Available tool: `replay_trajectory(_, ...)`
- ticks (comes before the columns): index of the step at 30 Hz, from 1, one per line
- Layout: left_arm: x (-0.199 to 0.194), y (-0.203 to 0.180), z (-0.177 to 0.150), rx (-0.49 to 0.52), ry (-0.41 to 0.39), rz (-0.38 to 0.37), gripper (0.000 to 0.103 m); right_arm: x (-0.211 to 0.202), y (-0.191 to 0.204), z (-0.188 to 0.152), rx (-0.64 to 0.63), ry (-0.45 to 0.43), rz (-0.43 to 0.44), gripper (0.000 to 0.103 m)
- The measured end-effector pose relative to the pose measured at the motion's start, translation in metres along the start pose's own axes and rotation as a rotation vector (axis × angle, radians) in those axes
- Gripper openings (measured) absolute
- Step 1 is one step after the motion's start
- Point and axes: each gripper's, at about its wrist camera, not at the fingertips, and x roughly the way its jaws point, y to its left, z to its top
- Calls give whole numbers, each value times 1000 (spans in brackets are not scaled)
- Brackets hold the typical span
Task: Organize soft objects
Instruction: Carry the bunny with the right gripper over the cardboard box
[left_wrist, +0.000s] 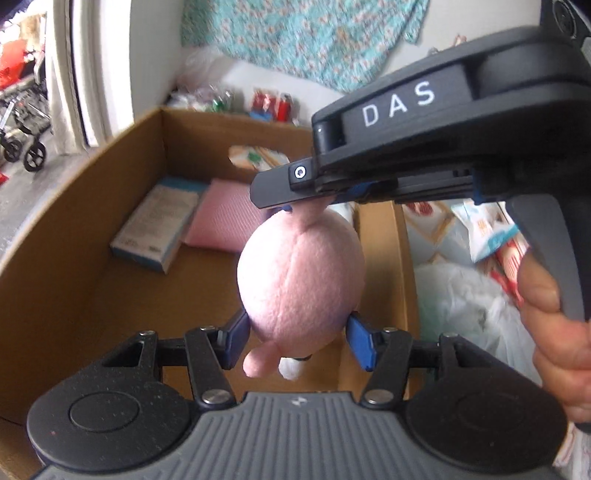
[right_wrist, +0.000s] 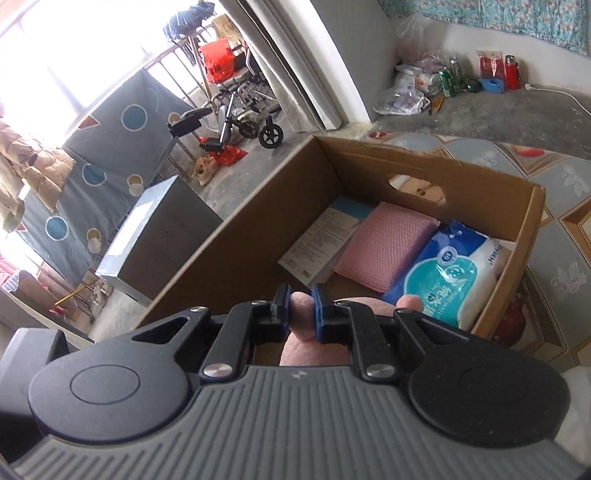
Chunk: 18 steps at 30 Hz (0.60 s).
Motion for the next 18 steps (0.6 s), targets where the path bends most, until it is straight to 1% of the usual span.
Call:
replay_trajectory(3, -1, 4, -5, -4, 32, -36, 59, 2, -10, -6, -22, 33, -30, 11)
replay_trajectory(4, -2, 5, -3, -6, 30, -37, 60, 2, -11, -8, -30, 44, -38, 11)
replay_trajectory(6, -7, 8, -1, -5, 22, -36, 66, 0, -11, -9, -57, 57, -54, 12)
replay_trajectory(8, -14, 16, -2, -14, 7, -53, 68, -2, -11, -7, -82, 62, -55, 12)
replay_trajectory(11, -18, 26, -2, -33, -8, -46, 68, 0, -7, -6, -112, 84, -63, 12)
replay_trajectory(13, -17, 28, -2, -38, -11, -28, 66, 5, -5, -7, -130, 107, -65, 12)
replay_trajectory(15, -15, 26, -2, -30, -6, -24, 61, 9, -3, -7, -138, 119, -68, 12)
replay_trajectory(18, -2, 19, -1, 4, 28, -38, 60, 11, -1, -4, -116, 118, -57, 12)
